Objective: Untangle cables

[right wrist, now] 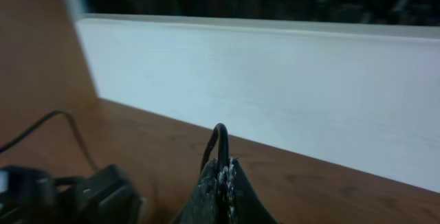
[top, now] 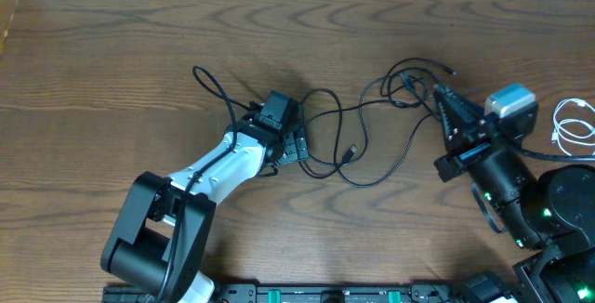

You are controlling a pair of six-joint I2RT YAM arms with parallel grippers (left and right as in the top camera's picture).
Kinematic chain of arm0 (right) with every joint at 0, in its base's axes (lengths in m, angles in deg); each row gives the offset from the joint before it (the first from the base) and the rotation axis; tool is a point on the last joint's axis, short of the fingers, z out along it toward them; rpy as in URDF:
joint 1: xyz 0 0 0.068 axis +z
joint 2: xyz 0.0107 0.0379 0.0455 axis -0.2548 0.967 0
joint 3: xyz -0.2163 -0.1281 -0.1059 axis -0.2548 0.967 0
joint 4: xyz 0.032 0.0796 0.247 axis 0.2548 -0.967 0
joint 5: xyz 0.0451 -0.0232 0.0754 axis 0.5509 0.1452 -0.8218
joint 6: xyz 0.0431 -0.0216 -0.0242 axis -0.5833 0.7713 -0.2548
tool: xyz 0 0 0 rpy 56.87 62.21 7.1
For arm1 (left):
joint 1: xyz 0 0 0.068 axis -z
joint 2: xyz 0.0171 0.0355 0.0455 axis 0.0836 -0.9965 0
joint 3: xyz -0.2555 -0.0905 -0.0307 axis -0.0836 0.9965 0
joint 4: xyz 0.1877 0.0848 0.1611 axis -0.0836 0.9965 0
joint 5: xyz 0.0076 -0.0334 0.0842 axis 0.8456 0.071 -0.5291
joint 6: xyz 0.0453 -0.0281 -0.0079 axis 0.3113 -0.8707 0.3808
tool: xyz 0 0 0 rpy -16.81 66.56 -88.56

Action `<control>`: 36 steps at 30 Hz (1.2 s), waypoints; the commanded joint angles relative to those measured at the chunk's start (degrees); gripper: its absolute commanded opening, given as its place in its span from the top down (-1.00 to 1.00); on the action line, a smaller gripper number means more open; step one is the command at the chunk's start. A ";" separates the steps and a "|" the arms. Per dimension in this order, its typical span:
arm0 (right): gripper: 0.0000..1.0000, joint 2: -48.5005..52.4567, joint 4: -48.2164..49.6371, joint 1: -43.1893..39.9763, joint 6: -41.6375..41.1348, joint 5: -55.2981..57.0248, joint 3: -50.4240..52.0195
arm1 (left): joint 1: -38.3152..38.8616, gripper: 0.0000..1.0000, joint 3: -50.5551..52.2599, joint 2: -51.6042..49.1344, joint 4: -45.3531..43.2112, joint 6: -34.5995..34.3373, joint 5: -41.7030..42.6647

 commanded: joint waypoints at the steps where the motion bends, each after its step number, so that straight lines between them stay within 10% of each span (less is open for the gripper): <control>1: 0.98 -0.28 -0.13 -0.37 1.22 6.36 -1.18 | -0.42 -0.99 4.09 -4.33 1.20 -0.94 1.86; 24: 0.98 5.92 -11.85 -0.37 -7.80 0.28 -1.18 | -0.55 -0.99 3.30 -2.60 2.23 1.68 2.95; 36: 0.98 6.03 -9.90 -0.37 -7.89 -3.10 -1.18 | -0.57 -0.96 1.20 22.53 6.14 2.10 2.93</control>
